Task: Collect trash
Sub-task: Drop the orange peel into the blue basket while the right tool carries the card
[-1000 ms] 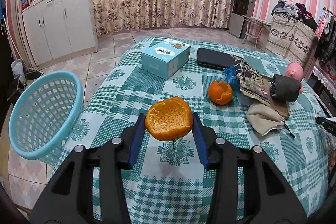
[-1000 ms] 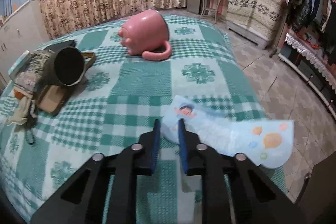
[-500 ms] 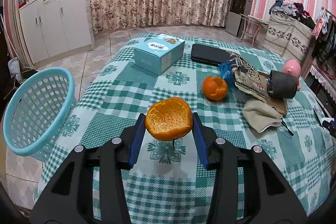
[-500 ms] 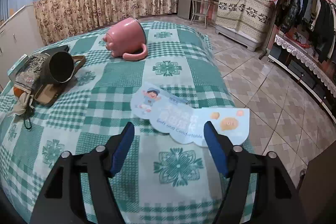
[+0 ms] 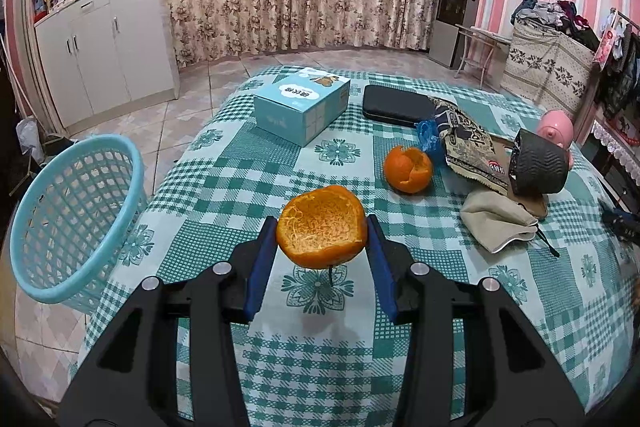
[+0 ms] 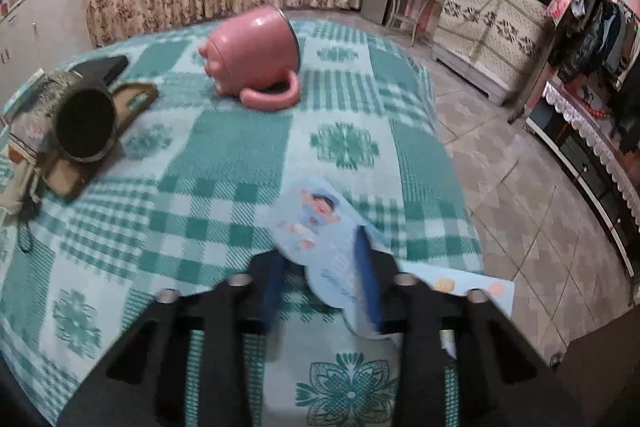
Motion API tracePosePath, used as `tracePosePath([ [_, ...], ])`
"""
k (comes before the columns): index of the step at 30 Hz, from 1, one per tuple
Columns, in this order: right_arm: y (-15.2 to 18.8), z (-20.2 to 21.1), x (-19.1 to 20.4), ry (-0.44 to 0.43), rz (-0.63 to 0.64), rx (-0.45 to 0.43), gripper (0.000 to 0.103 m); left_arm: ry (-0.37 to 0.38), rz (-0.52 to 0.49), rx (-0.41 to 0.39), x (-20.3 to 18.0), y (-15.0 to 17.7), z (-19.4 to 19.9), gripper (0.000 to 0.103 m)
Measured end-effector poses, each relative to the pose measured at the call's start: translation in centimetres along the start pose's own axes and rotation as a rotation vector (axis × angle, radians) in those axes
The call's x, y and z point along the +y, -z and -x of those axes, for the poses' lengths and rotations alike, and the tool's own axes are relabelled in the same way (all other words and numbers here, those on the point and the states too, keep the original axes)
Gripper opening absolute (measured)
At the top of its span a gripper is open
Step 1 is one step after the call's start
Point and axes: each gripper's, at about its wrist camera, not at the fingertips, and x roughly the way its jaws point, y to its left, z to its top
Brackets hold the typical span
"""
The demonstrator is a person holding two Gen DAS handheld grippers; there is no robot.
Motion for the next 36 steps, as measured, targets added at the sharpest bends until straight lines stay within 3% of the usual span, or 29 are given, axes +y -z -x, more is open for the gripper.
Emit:
tracePosePath([
  [4, -1.1, 3.2, 0.8, -0.044, -0.004, -0.071, 0.006, 0.001, 0.014, -0.015, 0.7, -0.4, 0.5, 0.043],
  [14, -4.3, 10.1, 8.2, -0.203, 0.069, -0.213, 0.001, -0.006, 0.074, -0.046, 4.3, -0.8, 1.9, 0.043],
  [24, -7.2, 13.4, 23.4, -0.435, 0.223, -0.282, 0.001, -0.100, 0.132, -0.077, 12.1, -1.2, 3.5, 0.043],
  [30, -7.8, 14.0, 33.4, -0.548, 0.314, -0.298, 0.001, -0.211, 0.199, -0.076, 19.8, -1.6, 3.3, 0.043],
  [36, -8.6, 14.6, 40.6, -0.624, 0.367, -0.301, 0.001, -0.282, 0.245, -0.074, 26.4, -2.3, 2.8, 0.043],
])
